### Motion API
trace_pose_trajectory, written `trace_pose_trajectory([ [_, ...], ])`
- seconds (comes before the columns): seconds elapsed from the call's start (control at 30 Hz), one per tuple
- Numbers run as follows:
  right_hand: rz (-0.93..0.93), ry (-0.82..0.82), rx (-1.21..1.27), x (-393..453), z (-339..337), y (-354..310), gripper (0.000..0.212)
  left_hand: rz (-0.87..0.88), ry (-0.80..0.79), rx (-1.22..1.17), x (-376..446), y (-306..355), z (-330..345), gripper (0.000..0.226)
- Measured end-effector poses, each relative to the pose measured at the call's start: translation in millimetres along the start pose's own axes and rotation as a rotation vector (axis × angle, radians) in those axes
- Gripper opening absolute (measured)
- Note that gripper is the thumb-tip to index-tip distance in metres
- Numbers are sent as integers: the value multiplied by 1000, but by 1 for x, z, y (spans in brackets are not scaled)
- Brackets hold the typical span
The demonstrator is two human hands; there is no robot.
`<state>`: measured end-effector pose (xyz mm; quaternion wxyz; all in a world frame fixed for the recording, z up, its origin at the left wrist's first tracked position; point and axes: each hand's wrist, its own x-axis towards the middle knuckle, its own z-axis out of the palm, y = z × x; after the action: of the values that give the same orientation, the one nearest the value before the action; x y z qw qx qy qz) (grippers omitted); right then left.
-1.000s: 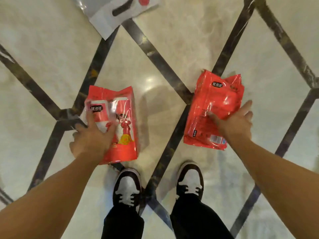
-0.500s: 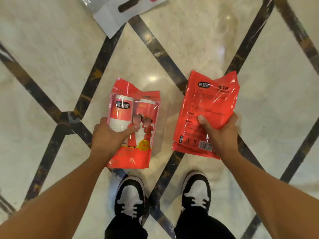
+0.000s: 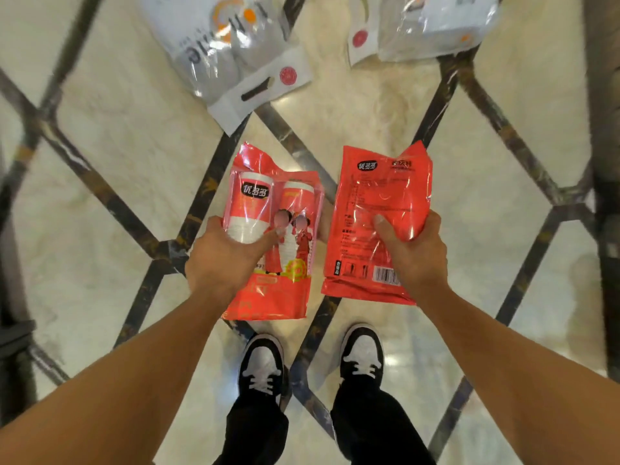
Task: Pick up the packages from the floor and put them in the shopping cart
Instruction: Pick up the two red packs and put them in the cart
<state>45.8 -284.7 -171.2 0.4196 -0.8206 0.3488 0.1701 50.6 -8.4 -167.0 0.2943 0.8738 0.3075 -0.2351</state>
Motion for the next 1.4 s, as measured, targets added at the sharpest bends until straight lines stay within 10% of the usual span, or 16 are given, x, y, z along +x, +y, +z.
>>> trace_pose_trajectory([
  [0.7,-422,349,345,-250,-481,-377,82,622,180,-377,-323,413,-430,85],
  [1.4,-223,1169,594,-696,-715,-247,70,1300,-409,-344,-706,514,-477,90],
])
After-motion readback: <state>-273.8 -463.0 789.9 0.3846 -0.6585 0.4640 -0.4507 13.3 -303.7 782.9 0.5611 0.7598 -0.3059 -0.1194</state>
